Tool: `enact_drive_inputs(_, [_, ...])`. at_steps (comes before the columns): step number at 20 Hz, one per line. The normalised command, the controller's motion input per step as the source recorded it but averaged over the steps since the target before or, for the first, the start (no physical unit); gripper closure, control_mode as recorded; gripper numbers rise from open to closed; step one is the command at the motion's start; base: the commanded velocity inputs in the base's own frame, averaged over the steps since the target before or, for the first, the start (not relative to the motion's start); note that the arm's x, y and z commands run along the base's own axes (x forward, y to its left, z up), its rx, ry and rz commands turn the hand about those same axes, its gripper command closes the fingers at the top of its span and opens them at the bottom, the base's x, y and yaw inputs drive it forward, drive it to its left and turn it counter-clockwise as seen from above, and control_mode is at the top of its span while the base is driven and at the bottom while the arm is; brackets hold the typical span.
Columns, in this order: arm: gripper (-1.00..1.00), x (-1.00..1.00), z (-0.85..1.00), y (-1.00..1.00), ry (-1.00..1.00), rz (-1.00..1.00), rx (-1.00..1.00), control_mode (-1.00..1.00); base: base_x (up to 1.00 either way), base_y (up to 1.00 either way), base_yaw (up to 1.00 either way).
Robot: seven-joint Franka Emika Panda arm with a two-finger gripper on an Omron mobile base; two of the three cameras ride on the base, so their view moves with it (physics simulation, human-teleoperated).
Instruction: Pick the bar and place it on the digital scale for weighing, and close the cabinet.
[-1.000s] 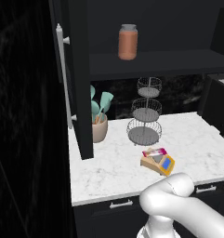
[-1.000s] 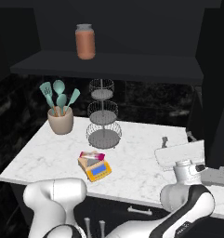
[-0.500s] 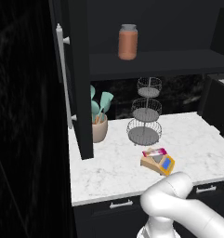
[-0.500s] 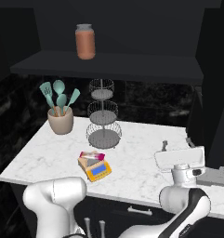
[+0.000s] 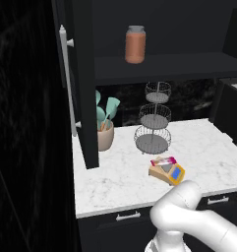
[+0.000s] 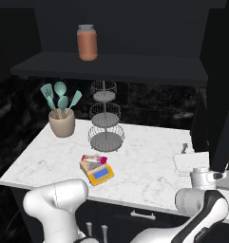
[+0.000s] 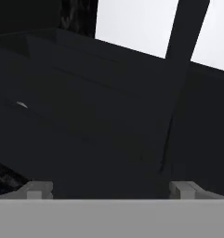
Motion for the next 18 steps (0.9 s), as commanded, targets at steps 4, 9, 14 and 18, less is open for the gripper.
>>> enact_drive_inputs(4, [-1.0,0.0,0.0,-0.53,0.13,-0.06,0.01,-1.0,0.0,0.0,0.0])
enact_drive_inputs(9, [-1.0,-0.03,-0.06,-0.25,0.02,-0.04,0.0,-1.0,0.0,0.0,0.0])
enact_drive_inputs(14, [-1.0,-0.27,0.05,-0.28,0.0,-0.01,-0.05,-1.0,0.0,0.0,0.0])
enact_drive_inputs(18, [-1.0,-0.37,0.0,-0.24,-0.05,0.0,-0.17,-1.0,0.0,0.0,0.0])
